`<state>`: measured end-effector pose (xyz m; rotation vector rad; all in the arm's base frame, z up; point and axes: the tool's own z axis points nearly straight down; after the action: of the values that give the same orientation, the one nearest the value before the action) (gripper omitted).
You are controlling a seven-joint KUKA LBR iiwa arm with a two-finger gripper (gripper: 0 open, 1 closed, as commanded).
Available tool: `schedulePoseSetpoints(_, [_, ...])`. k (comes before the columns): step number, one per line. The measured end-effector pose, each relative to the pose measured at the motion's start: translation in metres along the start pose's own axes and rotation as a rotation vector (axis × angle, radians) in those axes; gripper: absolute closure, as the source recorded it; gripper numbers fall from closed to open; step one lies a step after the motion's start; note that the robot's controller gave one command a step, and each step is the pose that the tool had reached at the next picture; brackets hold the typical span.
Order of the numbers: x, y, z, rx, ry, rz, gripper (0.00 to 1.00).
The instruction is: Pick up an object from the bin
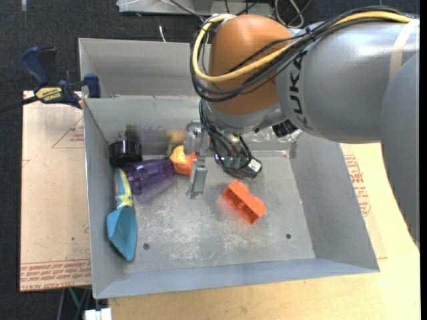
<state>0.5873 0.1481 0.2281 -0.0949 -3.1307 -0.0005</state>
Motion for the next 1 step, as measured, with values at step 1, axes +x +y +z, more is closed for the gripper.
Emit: schedulePoseSetpoints(1, [-0.0125, 0.0360, 0.0501, -0.004, -0.012, -0.134, 0.00])
